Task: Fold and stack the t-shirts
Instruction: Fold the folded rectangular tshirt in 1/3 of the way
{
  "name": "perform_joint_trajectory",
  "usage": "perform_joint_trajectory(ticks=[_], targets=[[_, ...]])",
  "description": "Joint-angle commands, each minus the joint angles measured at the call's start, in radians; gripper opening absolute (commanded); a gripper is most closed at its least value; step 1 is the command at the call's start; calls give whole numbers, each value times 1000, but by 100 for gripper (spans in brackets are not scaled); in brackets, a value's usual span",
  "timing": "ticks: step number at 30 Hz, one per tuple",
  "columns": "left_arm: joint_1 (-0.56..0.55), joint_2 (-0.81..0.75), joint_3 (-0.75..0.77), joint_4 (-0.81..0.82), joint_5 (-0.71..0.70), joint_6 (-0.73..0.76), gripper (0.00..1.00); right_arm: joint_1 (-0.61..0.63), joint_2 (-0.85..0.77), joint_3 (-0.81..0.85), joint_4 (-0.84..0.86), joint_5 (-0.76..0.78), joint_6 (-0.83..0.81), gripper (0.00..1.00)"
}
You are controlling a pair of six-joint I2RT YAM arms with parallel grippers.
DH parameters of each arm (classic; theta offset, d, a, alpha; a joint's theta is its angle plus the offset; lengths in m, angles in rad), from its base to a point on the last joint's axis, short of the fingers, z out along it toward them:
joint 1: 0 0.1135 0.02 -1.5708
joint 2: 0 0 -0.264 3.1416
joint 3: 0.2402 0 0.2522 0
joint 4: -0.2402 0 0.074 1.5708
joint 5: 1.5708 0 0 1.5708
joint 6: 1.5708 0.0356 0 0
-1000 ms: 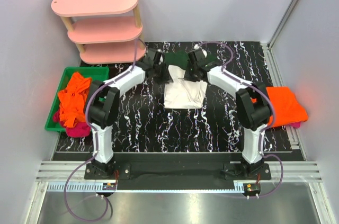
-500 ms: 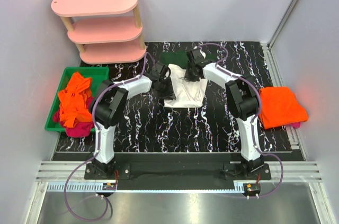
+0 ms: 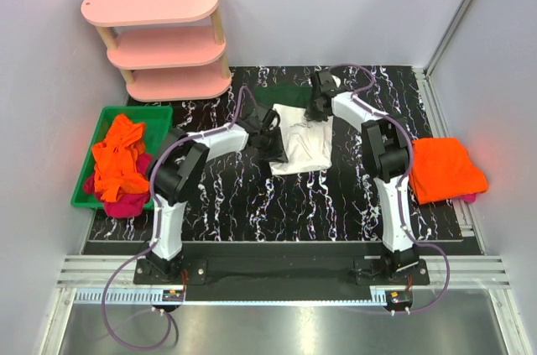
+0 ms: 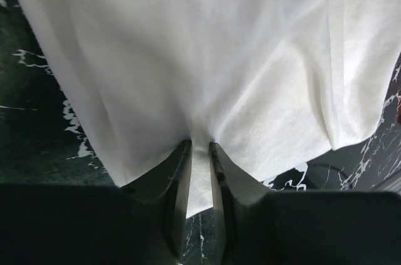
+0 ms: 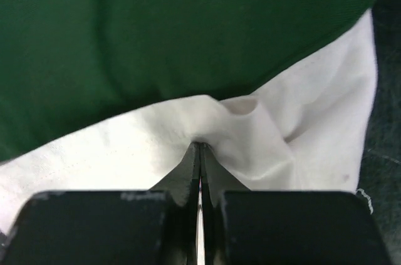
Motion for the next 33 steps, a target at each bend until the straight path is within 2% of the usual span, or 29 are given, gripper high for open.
perform_joint_trajectory(ticks=[1,12,16,17,20,21,24,28,33], targets=[[-22,41,-56,-55,20,-11,24,-40,59,75,-31,19,-6,0],[-24,-29,-124,-109,-16,3,22,-93,104,188,-49,7,11,1],[-24,-71,-163,-113,-55,6,21,-88,30,160,-38,-25,-7,3],[-25,-82,-168,-112,-72,11,21,-87,0,114,-8,-25,-12,5],[-30,-132,-177,-106,-121,34,23,-83,-134,28,23,-16,-32,24],[-30,-148,-177,-102,-130,40,24,-83,-192,9,22,-16,-35,35],[-30,-163,-167,-104,-142,51,27,-82,-311,-92,17,-15,-42,45],[-30,-221,-188,-73,-155,51,30,-59,-477,-248,15,-4,-45,47],[-37,-278,-225,-58,-162,31,33,48,-672,-489,-14,8,-35,47]])
